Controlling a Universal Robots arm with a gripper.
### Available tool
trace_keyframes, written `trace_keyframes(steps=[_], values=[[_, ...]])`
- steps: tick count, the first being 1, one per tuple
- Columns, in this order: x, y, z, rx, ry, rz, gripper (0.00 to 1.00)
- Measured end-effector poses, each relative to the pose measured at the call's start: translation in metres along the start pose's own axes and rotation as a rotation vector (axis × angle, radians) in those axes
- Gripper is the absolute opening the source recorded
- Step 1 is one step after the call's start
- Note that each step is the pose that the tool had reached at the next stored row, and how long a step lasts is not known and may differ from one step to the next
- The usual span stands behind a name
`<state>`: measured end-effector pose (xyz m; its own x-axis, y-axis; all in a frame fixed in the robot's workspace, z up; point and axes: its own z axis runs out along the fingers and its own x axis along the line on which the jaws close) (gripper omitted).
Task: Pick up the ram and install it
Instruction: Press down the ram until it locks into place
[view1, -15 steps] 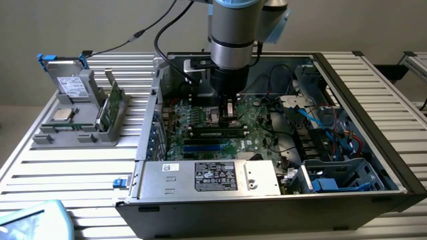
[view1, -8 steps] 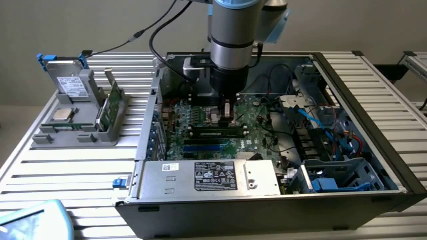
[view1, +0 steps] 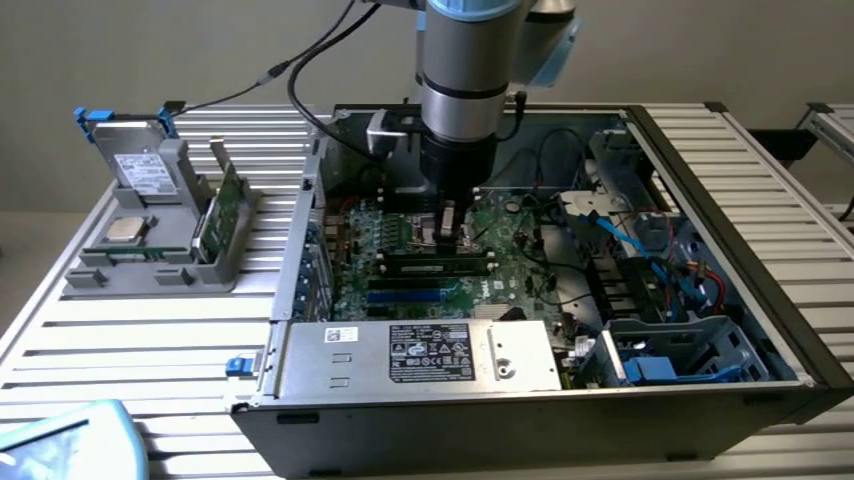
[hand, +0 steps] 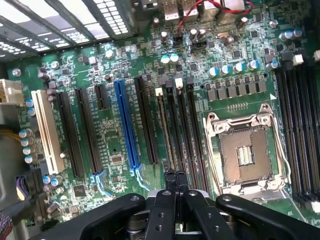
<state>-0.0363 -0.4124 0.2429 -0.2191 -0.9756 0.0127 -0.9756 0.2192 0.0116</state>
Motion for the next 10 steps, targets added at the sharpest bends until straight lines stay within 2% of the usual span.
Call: trace_keyframes(steps=[10], values=[[0.0000,0.0000,0.0024,-0.0023,-0.0021,0.182,0.11]])
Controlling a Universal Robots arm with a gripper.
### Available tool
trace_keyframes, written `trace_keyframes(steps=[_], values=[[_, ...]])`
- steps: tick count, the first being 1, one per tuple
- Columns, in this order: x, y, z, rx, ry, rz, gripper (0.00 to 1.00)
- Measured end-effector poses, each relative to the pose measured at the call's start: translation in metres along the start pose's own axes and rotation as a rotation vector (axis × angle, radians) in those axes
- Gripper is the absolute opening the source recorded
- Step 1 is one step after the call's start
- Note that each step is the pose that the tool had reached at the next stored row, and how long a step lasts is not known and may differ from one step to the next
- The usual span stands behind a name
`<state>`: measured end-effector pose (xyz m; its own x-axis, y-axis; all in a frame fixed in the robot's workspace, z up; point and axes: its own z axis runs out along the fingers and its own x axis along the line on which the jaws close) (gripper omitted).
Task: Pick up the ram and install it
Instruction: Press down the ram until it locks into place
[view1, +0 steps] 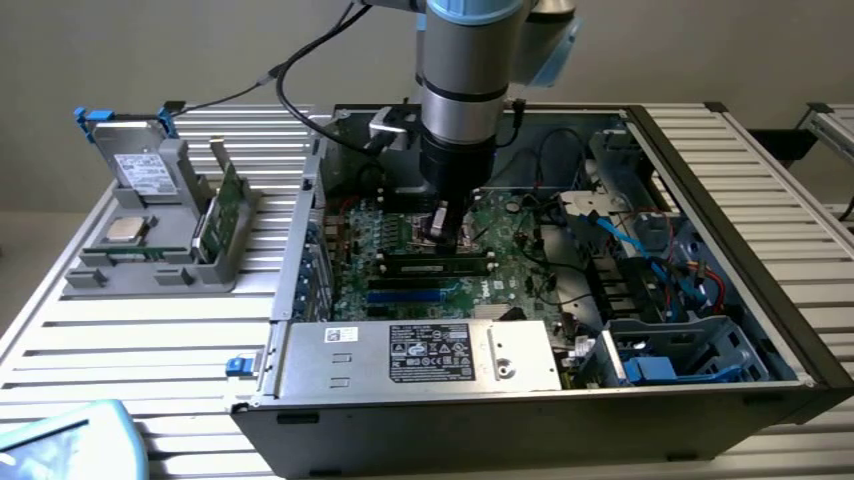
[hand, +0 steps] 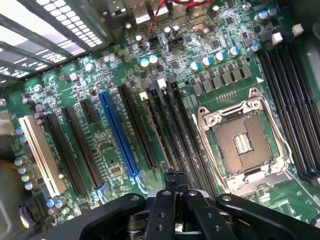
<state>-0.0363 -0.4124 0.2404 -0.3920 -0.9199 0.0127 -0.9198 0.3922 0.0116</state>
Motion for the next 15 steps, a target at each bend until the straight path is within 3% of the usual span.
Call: trace_keyframes(steps=[15], values=[[-0.0001,0.0000,0.0029,-0.0034,-0.0032,0.269,0.11]])
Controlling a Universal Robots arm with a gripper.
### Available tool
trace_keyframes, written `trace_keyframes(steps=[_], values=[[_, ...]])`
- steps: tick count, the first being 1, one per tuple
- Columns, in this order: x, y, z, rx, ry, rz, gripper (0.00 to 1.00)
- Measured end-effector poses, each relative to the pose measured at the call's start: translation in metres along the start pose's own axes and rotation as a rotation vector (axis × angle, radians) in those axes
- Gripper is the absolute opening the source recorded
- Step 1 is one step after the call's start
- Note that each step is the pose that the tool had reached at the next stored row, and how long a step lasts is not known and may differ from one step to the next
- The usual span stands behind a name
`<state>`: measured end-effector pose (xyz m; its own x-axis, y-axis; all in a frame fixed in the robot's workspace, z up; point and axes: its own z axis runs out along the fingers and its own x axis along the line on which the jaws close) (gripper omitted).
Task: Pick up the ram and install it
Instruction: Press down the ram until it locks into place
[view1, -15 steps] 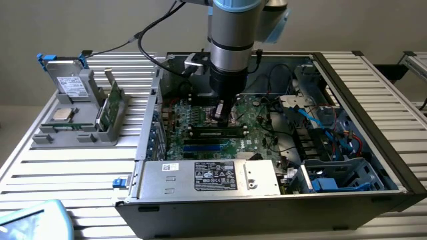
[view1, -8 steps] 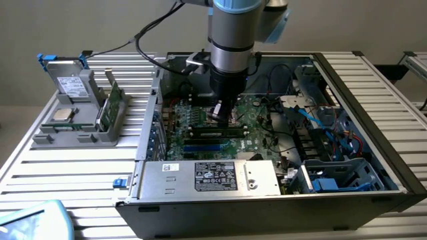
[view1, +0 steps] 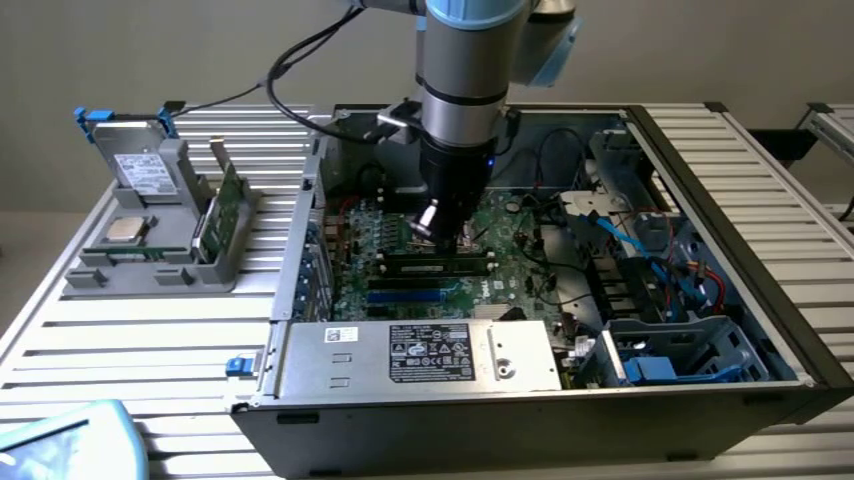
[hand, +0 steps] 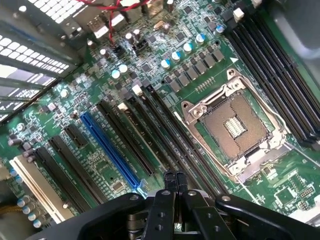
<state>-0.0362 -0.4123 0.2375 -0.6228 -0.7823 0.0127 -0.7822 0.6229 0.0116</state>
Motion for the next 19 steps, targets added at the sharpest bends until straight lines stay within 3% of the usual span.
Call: trace_keyframes(steps=[19], values=[[0.0000,0.0000,0.0000,-0.0038,-0.0035,0.300,0.11]])
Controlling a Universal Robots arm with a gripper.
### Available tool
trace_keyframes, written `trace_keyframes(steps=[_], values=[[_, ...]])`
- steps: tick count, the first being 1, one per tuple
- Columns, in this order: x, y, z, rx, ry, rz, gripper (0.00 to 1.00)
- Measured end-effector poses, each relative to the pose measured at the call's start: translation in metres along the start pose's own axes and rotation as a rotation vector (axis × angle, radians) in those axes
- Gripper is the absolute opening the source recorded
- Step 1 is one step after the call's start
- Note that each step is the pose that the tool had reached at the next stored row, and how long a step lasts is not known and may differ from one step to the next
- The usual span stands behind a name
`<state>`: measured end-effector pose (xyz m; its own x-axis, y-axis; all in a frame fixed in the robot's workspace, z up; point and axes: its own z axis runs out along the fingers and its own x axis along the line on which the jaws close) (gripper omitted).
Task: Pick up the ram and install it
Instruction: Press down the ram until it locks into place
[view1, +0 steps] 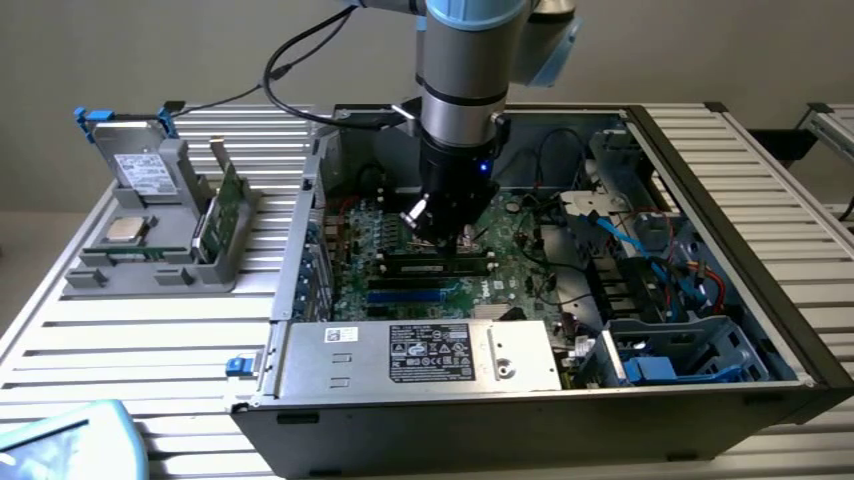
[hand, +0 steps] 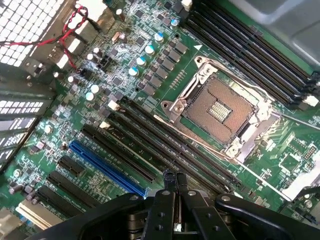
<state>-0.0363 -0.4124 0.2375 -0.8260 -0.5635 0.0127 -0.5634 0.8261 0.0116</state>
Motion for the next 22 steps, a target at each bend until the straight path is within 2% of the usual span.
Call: trace_keyframes(steps=[22], values=[[0.0000,0.0000,0.0000,-0.0044,-0.0040,0.346,0.11]])
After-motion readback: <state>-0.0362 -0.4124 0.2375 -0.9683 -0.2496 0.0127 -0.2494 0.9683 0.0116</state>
